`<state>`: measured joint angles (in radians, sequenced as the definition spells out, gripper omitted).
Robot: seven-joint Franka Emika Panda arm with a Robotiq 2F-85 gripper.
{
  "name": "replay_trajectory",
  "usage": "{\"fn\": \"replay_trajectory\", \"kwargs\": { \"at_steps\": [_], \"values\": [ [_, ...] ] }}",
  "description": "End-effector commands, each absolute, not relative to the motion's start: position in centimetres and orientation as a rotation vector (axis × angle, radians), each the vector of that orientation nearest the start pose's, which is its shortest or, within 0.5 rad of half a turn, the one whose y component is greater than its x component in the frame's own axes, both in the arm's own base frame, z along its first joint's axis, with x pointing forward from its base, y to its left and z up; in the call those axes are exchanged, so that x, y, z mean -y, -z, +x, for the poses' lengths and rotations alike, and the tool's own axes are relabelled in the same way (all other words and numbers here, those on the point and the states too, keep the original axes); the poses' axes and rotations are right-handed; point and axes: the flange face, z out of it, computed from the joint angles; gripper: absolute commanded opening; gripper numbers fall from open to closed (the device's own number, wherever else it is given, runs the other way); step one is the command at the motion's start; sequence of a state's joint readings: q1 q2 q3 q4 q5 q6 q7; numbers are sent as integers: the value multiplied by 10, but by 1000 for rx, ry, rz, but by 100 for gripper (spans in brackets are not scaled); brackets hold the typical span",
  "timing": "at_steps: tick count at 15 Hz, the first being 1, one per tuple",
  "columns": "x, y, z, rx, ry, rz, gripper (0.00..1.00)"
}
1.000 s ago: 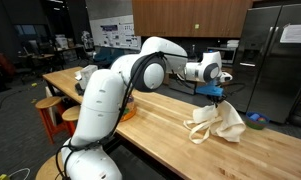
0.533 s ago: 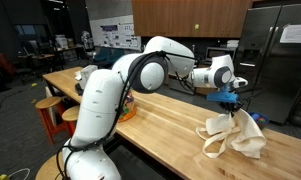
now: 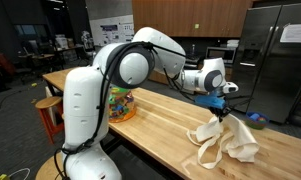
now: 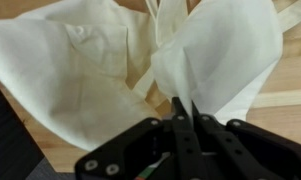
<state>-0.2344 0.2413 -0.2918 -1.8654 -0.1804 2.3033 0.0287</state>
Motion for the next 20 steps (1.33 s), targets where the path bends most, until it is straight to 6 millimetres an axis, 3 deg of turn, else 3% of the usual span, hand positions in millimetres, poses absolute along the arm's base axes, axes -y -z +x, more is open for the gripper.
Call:
{"fn": "replay_trajectory", "kwargs": {
  "at_steps": [1, 4, 7, 11, 13, 16, 18, 20],
  "values": [
    [263, -418, 499, -784, 213, -3286, 1],
    [232, -414, 455, -808, 120, -3329, 1],
    [194, -407, 425, -792, 50, -3325, 1],
    [117, -389, 424, -654, 35, -3236, 1],
    [75, -386, 440, -525, 60, -3200, 1],
    [27, -403, 482, -270, 199, -3194, 1],
    [12, -421, 515, -126, 321, -3182, 1],
    [11, -441, 552, -17, 437, -3161, 1]
  ]
}}
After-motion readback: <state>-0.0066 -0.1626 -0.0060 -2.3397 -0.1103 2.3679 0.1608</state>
